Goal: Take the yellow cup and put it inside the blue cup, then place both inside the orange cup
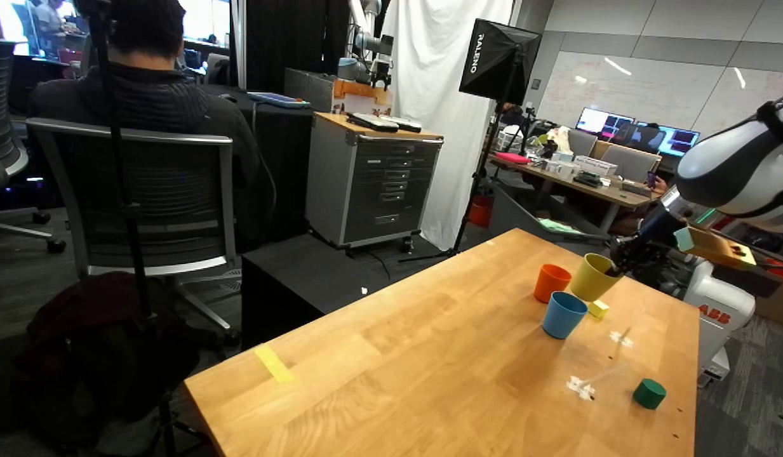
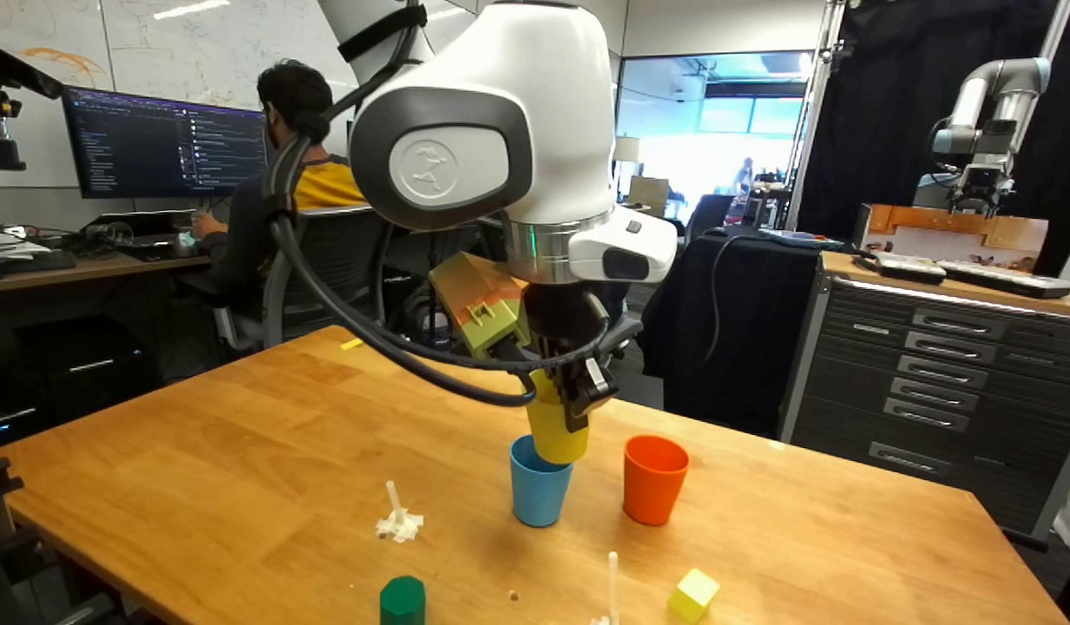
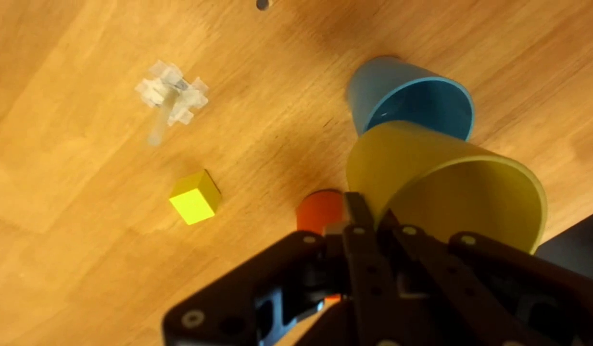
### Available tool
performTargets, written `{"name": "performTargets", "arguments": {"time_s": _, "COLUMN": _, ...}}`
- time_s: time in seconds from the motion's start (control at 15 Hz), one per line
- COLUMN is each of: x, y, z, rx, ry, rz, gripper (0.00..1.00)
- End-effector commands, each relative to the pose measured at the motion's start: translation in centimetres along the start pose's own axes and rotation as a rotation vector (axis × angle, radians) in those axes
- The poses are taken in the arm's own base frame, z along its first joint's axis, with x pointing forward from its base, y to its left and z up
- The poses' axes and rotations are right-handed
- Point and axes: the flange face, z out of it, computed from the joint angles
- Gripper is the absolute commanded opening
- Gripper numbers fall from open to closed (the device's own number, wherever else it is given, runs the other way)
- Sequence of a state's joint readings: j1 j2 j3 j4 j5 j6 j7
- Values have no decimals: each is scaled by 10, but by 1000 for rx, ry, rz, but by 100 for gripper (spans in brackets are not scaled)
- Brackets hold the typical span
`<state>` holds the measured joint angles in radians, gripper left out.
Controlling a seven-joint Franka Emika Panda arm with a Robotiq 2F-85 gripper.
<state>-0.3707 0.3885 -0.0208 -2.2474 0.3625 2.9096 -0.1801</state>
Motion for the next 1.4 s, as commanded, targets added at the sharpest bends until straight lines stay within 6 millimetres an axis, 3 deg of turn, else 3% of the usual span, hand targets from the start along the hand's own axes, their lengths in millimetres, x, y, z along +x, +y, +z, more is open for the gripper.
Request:
{"name": "performTargets", "arguments": {"time_s": 0.0, "x": -3, "y": -6, "z": -4, "rx": 1, "ry": -9, "rz": 4, "gripper": 6}}
{"name": "performTargets", "arguments": {"time_s": 0.4, "x": 0, "y": -17, "z": 4, "rx": 0, "ry": -59, "rz": 6, "gripper": 5}}
{"name": "performTargets", "arguments": {"time_s": 0.93, "x": 28, "y": -28, "z": 12, "rx": -19, "ry": -89, "rz": 38, "gripper": 5}}
{"name": "performTargets", "arguments": {"time_s": 1.33, "x": 23, "y": -29, "z": 35, "rx": -50, "ry": -145, "rz": 45, "gripper": 5}}
